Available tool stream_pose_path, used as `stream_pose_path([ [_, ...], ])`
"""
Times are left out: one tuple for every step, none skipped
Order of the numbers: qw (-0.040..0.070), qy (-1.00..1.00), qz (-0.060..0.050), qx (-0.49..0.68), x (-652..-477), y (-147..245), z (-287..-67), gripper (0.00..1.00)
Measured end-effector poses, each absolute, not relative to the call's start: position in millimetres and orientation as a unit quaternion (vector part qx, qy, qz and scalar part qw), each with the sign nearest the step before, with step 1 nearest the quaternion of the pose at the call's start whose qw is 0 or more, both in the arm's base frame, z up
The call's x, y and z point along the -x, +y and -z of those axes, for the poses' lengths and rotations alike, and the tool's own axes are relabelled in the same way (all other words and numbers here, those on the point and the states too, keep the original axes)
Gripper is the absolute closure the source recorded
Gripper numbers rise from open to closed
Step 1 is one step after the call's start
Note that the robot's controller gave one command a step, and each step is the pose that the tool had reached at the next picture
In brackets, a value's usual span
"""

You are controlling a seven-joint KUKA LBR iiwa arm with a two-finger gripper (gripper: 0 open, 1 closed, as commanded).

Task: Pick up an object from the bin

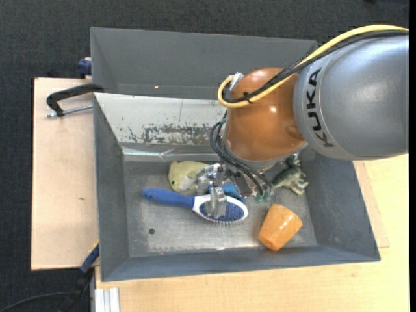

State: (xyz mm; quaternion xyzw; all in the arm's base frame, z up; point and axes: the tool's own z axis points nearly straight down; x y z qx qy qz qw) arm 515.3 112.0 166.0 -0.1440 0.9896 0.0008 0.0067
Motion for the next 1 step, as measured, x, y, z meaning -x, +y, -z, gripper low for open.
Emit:
stream_pose_path([
  [0.006, 0.989, -0.001, 0.146, -512.0, 119.4, -219.0, 1.0],
])
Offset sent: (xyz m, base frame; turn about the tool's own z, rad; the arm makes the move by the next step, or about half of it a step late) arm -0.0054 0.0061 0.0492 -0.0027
